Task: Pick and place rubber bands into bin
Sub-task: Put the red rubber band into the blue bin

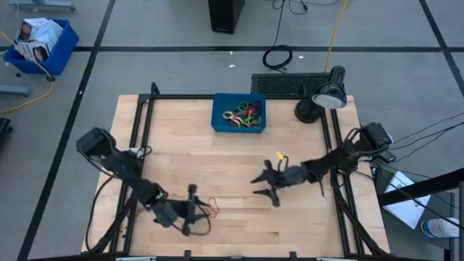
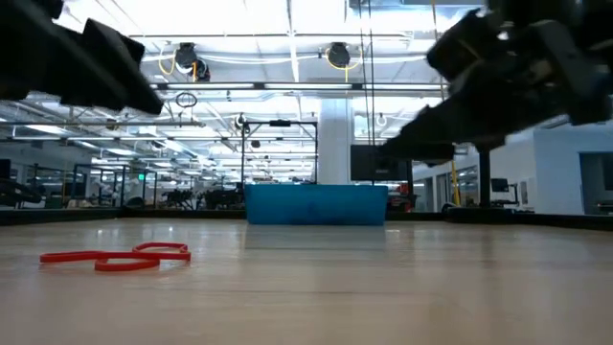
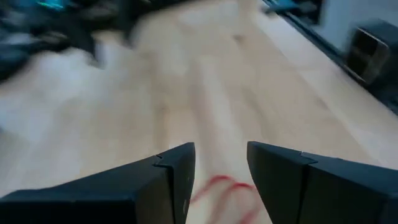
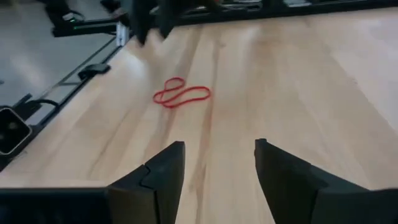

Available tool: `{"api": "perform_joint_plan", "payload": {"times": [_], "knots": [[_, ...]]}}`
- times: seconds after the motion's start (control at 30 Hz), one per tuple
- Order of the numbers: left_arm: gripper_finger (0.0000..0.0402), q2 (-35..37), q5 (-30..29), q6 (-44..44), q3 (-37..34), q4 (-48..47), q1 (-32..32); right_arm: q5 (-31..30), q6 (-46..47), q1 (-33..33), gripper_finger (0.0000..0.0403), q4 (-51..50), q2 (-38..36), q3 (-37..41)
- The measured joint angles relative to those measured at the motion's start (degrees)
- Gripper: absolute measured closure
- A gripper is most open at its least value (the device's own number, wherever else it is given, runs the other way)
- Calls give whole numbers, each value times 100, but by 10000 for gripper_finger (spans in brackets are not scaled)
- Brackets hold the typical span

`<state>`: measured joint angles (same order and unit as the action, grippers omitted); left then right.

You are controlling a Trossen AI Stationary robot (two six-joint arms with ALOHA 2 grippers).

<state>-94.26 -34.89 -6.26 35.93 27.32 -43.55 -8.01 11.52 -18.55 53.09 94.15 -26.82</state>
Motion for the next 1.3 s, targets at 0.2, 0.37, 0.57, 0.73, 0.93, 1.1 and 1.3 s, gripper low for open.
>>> {"api": "perform_joint_plan", "payload": {"times": [0.2,0.37,0.57,0.73,0.93,1.1,1.3], "knots": [[247,-648,1264,-1037,496,-781,340,-1216,110,-551,226,367,1,359],[247,-891,1405,-1586,589,-1381,626,-1041,-14,-614,227,568,-72,406],[259,-939,1865,-1715,598,-1417,766,-73,37,-788,231,495,-696,435],[327,-948,1883,-1706,602,-1543,733,-452,-27,-1087,232,530,-950,661],[392,-868,1870,-1679,602,-1672,689,-694,110,-1342,232,617,-1175,957],[397,-466,1245,-1655,629,-1800,666,-692,-314,-1541,232,1330,-1480,1181],[397,96,66,-1449,628,-1757,745,-864,-422,-1617,232,1568,-1596,1519]]}}
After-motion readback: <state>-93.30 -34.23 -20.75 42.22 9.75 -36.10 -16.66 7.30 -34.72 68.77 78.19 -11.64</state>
